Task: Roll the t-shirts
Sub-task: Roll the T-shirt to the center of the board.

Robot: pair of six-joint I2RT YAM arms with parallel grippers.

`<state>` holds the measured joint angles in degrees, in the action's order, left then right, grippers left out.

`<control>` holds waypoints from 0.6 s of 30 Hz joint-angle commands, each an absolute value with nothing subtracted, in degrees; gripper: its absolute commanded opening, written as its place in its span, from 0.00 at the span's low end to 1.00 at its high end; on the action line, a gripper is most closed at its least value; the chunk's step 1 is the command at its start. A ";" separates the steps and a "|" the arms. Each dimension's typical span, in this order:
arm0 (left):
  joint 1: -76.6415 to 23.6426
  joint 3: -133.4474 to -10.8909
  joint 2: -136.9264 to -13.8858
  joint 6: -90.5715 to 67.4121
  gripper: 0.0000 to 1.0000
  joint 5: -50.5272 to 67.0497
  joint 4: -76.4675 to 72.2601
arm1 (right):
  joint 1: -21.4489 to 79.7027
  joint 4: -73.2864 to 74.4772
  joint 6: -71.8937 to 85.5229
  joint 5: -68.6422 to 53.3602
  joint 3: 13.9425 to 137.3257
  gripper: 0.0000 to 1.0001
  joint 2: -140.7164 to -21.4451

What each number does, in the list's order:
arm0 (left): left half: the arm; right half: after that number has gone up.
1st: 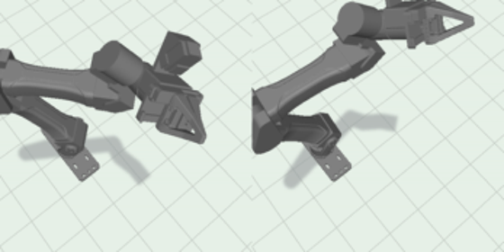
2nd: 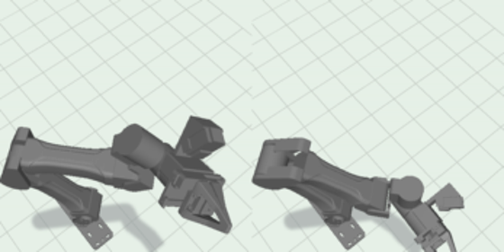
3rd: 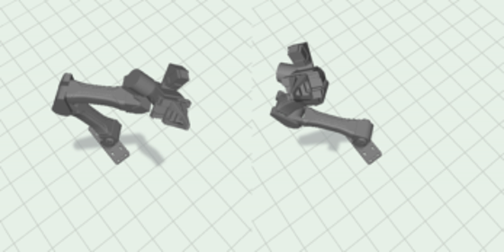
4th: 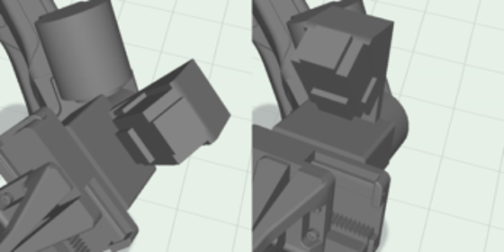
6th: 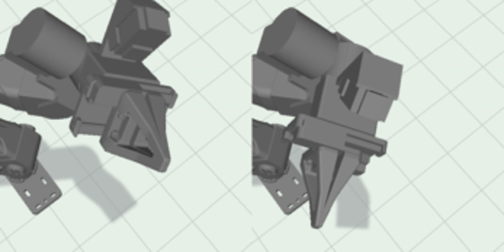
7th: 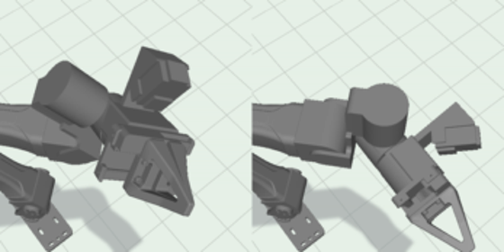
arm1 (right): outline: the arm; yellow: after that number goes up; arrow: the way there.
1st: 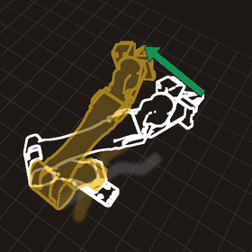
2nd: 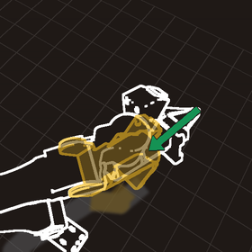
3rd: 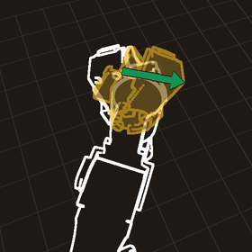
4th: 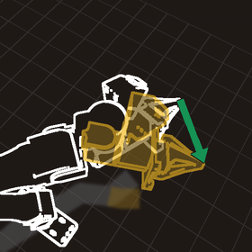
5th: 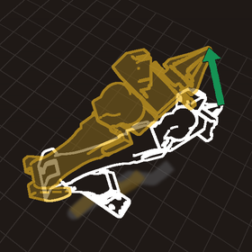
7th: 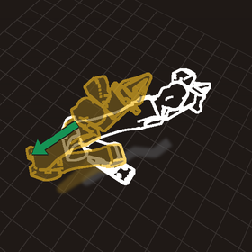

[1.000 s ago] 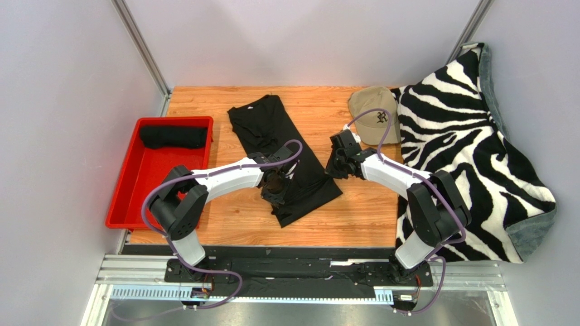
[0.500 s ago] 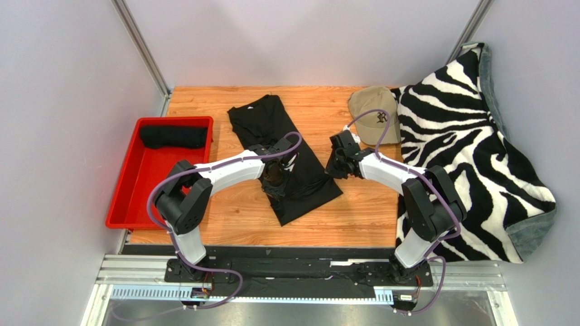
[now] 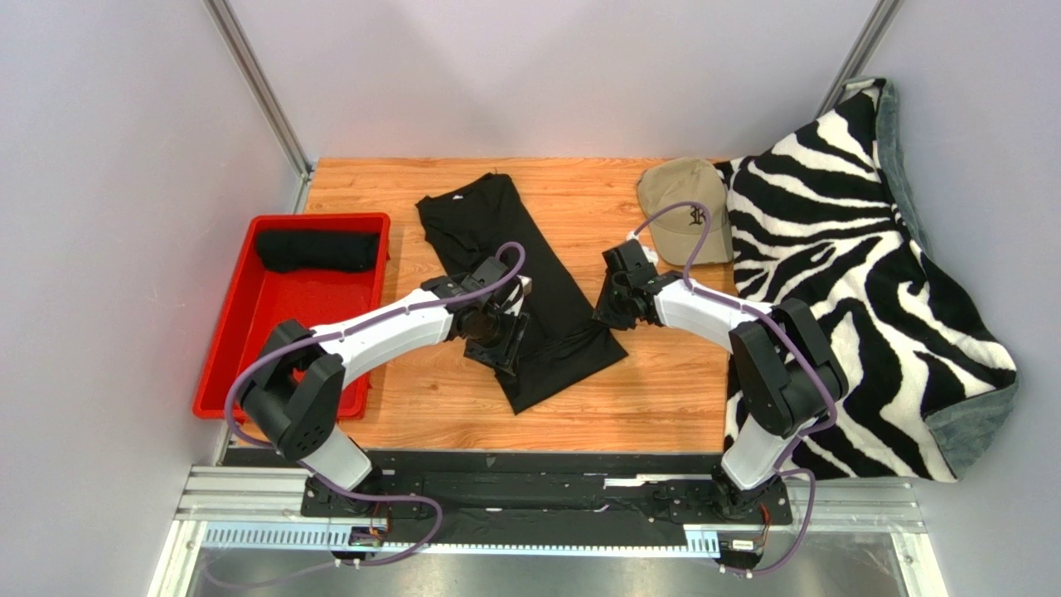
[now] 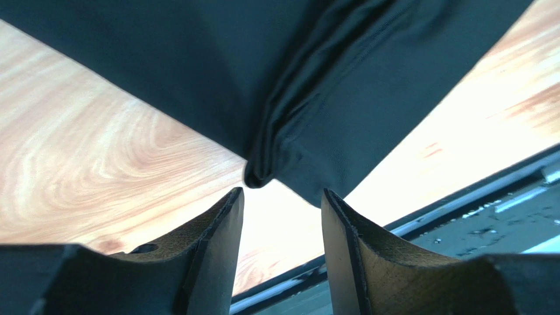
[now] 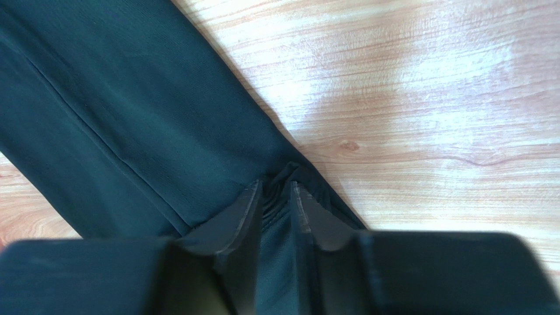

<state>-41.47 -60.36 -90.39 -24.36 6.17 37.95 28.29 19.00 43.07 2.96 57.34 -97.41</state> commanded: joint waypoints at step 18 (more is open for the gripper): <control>-41.04 -59.85 -93.43 -28.13 0.00 2.12 35.59 | 29.62 22.33 40.78 6.95 55.55 0.39 -85.43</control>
